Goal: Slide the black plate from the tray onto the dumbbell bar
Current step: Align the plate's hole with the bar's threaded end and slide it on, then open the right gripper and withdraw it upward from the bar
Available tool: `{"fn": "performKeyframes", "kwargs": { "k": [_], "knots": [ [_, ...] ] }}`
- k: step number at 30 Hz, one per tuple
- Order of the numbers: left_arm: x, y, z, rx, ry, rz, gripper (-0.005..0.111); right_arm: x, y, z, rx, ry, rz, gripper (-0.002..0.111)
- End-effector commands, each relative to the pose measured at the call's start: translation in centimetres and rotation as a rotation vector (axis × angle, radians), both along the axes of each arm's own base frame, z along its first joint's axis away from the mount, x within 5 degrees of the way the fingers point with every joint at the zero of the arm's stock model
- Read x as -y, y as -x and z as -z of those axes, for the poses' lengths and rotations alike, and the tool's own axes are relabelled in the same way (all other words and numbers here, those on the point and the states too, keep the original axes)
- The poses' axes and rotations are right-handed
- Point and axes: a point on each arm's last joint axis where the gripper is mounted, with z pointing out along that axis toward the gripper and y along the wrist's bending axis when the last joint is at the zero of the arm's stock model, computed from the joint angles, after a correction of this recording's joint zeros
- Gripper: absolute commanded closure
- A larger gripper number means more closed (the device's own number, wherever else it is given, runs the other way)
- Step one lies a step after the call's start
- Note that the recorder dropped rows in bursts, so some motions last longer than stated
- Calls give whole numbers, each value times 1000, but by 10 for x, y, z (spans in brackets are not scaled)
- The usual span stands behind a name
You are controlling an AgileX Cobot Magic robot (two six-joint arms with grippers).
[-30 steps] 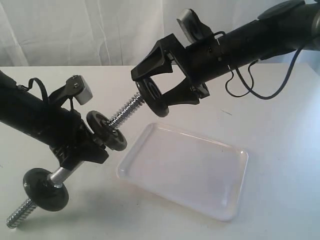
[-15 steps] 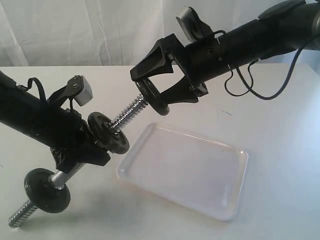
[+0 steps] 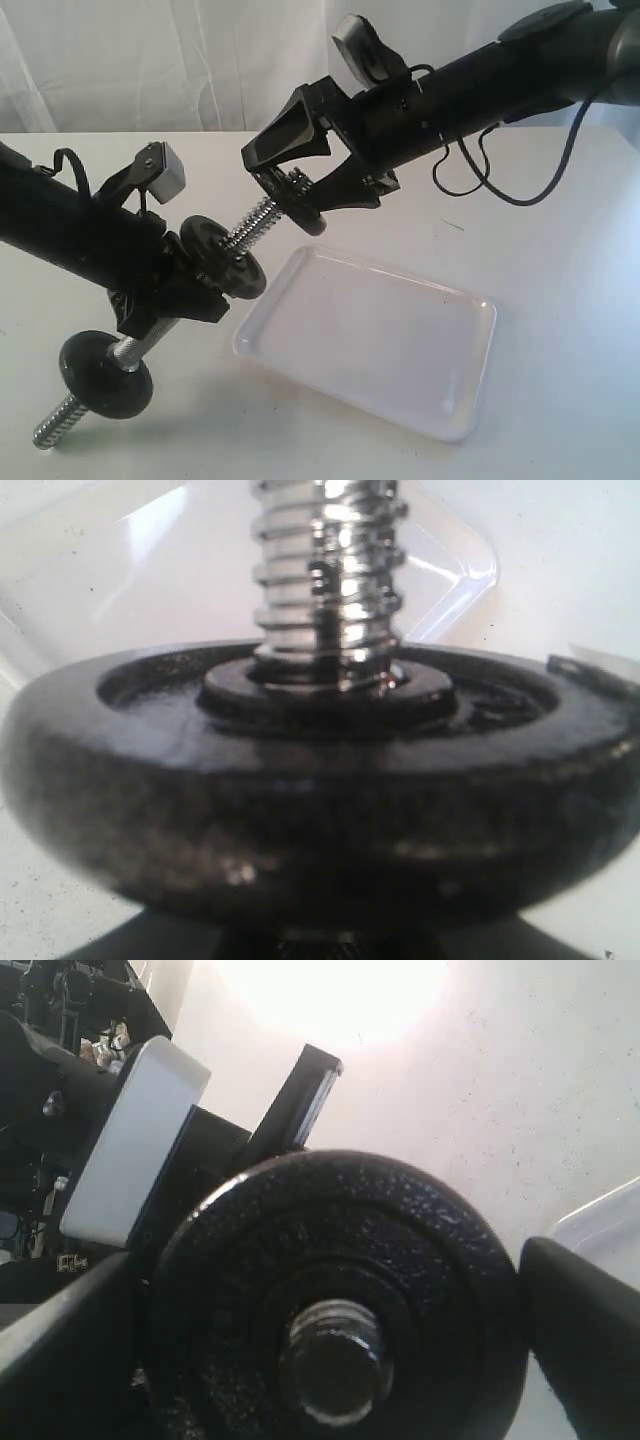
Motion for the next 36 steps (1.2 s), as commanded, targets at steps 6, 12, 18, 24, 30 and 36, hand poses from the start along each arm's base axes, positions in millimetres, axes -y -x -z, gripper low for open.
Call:
{"fn": "performKeyframes", "kwargs": {
  "k": [6,12,18,24,30,36],
  "knots": [
    [11,3,-36,6,227,-30,107,-2,2,-15,45,-89,0,92],
    [11,3,-36,6,227,-30,107,-2,2,-14,55,-74,-8,20],
    [11,3,-36,18,226,-22,107,-2,2,-14,52,-77,-6,4],
    [10,2,-36,22,224,-25,107,-2,0,-21,82,-85,-7,5],
    [9,-3,-34,31,201,-88,107,1,-1,-55,212,-79,-21,58],
    [9,-4,-35,35,204,-106,107,23,-11,-79,265,-11,155,108]
  ]
}}
